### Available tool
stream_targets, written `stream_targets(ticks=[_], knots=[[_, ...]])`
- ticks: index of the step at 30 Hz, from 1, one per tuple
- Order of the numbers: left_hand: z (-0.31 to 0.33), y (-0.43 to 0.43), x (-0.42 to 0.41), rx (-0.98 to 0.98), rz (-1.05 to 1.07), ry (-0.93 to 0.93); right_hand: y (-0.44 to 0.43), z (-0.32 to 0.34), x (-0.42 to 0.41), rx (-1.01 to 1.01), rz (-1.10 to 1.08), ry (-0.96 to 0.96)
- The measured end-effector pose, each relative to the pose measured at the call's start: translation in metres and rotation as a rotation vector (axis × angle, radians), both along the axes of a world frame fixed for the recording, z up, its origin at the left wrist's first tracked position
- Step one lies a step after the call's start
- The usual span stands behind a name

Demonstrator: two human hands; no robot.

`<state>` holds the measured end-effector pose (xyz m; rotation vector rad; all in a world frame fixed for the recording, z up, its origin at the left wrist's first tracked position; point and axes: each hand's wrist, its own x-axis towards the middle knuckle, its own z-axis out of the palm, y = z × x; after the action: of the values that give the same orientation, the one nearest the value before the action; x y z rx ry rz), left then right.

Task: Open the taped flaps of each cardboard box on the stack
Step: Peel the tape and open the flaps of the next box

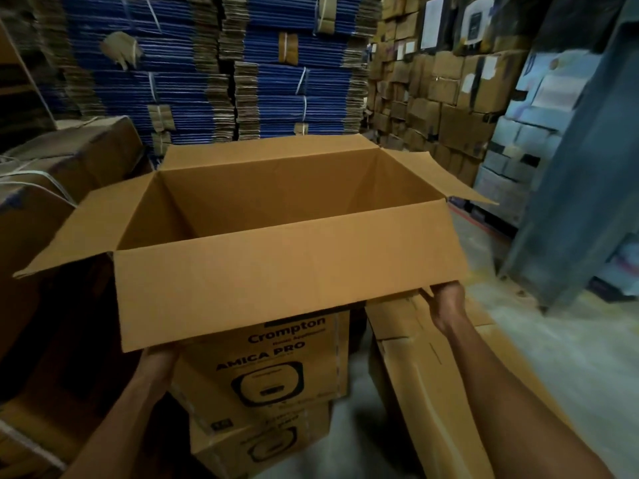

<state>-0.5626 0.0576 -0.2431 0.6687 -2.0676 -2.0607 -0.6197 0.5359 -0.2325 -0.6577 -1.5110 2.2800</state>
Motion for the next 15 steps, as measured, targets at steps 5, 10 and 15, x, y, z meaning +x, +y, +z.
stream_targets(ticks=[5,10,15], knots=[[-0.017,-0.003,-0.015,-0.141,-0.034,-0.152,-0.006,-0.017,-0.004,0.304,0.246,-0.064],[0.0,0.0,-0.018,-0.136,0.034,-0.12,-0.004,-0.016,-0.016,0.449,0.217,-0.034],[0.064,0.012,-0.008,-0.162,0.105,0.145,-0.006,0.038,-0.031,0.467,0.234,0.101]])
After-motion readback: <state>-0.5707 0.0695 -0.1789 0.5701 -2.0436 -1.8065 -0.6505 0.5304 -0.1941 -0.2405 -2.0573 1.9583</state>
